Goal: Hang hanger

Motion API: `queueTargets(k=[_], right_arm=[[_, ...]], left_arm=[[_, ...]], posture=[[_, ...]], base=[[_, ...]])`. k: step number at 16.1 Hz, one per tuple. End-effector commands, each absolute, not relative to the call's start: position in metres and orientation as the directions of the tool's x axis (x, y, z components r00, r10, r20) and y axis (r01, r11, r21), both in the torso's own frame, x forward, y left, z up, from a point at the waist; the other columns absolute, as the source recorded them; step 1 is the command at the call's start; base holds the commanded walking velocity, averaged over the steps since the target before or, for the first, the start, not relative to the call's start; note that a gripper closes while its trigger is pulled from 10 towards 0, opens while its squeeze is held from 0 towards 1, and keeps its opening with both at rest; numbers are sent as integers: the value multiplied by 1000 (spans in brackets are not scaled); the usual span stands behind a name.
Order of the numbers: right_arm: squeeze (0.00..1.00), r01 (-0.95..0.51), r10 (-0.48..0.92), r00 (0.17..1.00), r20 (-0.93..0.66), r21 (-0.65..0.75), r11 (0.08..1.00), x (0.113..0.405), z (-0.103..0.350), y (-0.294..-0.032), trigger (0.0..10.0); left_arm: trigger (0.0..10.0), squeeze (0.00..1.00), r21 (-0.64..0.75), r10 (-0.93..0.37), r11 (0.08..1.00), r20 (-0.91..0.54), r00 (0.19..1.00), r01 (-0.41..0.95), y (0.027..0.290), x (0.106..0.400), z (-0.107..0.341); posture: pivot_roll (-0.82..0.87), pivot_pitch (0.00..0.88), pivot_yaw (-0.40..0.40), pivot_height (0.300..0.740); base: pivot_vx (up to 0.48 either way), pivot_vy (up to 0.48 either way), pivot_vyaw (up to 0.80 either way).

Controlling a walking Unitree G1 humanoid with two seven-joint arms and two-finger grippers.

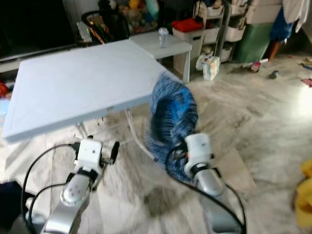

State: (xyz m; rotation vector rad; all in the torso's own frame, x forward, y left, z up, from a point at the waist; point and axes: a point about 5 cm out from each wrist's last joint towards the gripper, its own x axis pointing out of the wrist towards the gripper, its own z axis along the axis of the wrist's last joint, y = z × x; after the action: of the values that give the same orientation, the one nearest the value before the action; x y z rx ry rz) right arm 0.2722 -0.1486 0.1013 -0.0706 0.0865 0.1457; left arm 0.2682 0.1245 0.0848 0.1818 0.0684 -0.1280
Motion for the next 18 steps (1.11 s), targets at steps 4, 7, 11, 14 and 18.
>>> queueTargets(k=[4,7,11,14,18], right_arm=[[0,28,-28,999,-42,-11,1000,270,106,-157,10000],[0,-7,8,998,-65,1,1000,259,100,-156,10000],[0,-92,92,992,-80,0,996,256,99,-159,10000],[0,-232,230,970,-83,-14,973,251,102,-150,10000],[0,-239,236,968,-81,-25,971,256,105,-151,10000]], left_arm=[[10000,0,153,-49,986,-101,994,64,140,264,86],[10000,0,163,-26,986,-131,991,47,146,264,82],[10000,0,210,-72,972,-148,986,103,151,268,83],[10000,0,226,-107,964,-160,981,142,147,274,82],[10000,0,221,-107,965,-159,981,141,143,278,81]], posture=[[12,30,-7,740],[3,46,-7,740],[-4,52,15,740],[-16,57,14,740],[-19,48,-10,740]], base=[[-140,0,0],[0,0,0],[0,0,0],[0,0,800],[0,0,800]])
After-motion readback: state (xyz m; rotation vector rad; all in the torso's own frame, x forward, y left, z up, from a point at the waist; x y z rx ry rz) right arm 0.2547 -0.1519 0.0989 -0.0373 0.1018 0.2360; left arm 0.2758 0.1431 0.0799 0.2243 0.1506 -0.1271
